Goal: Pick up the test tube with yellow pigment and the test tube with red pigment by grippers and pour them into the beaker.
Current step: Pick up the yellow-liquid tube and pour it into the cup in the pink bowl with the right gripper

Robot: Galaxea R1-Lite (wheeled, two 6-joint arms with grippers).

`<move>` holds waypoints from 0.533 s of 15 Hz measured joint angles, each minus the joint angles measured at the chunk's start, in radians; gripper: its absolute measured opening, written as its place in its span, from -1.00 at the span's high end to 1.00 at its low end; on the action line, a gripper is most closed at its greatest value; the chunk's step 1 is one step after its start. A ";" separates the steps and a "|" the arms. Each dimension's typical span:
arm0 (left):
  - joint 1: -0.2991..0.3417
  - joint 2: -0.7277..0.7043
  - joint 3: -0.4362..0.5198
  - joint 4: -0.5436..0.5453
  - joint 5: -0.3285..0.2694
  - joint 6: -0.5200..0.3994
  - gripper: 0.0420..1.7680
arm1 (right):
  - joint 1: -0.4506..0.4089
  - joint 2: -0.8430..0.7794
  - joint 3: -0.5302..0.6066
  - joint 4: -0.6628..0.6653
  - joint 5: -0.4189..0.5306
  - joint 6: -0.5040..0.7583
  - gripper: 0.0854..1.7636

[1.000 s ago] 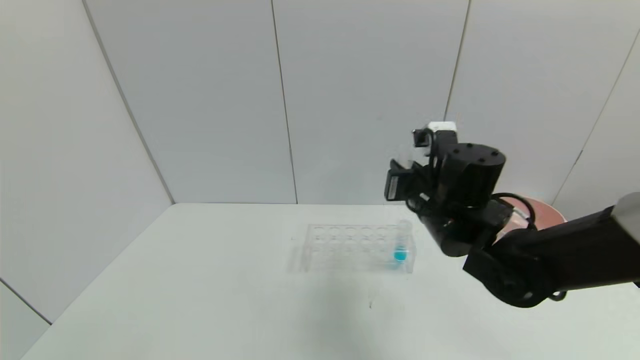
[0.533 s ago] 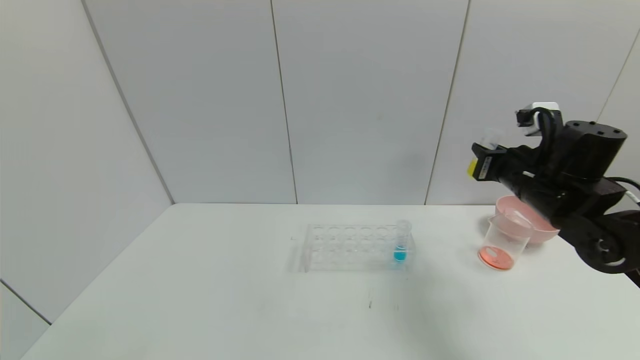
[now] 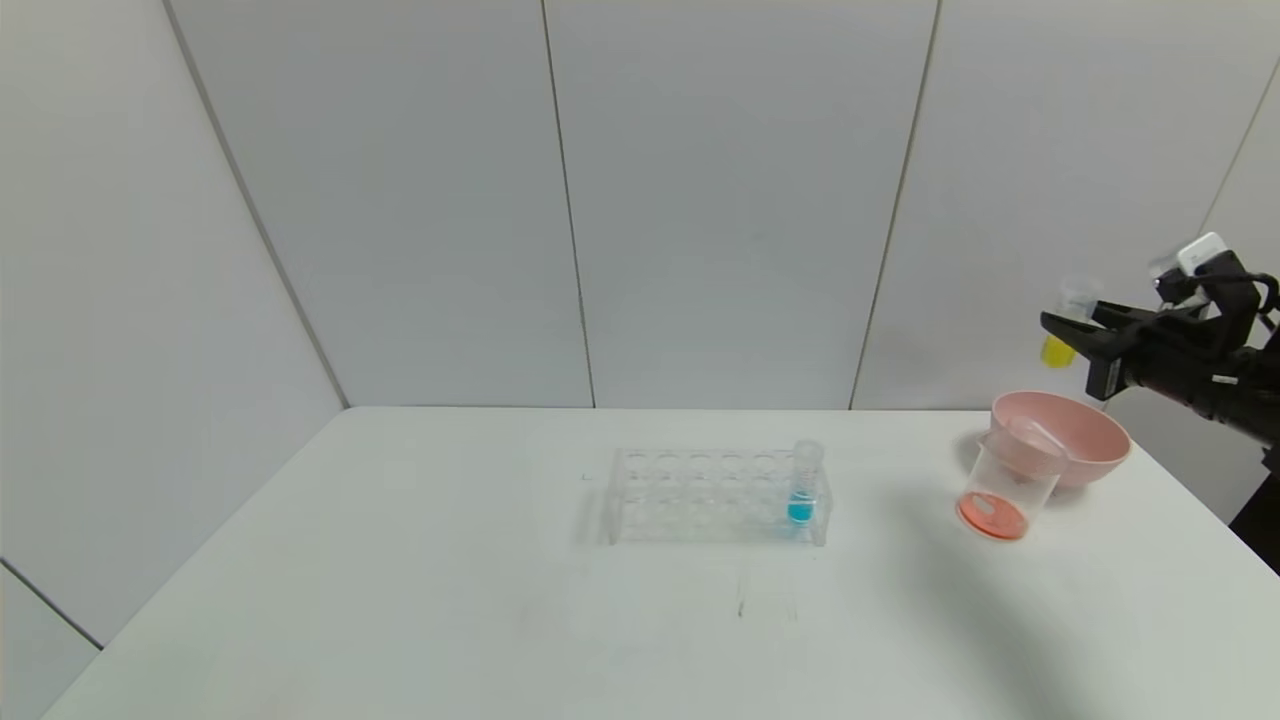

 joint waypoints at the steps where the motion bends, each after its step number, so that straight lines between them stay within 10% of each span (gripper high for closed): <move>1: 0.000 0.000 0.000 0.000 0.000 0.000 -1.00 | -0.037 0.014 0.000 0.000 0.040 -0.057 0.51; 8: 0.000 0.000 0.000 0.000 0.000 0.000 -1.00 | -0.214 0.101 0.006 -0.003 0.267 -0.476 0.51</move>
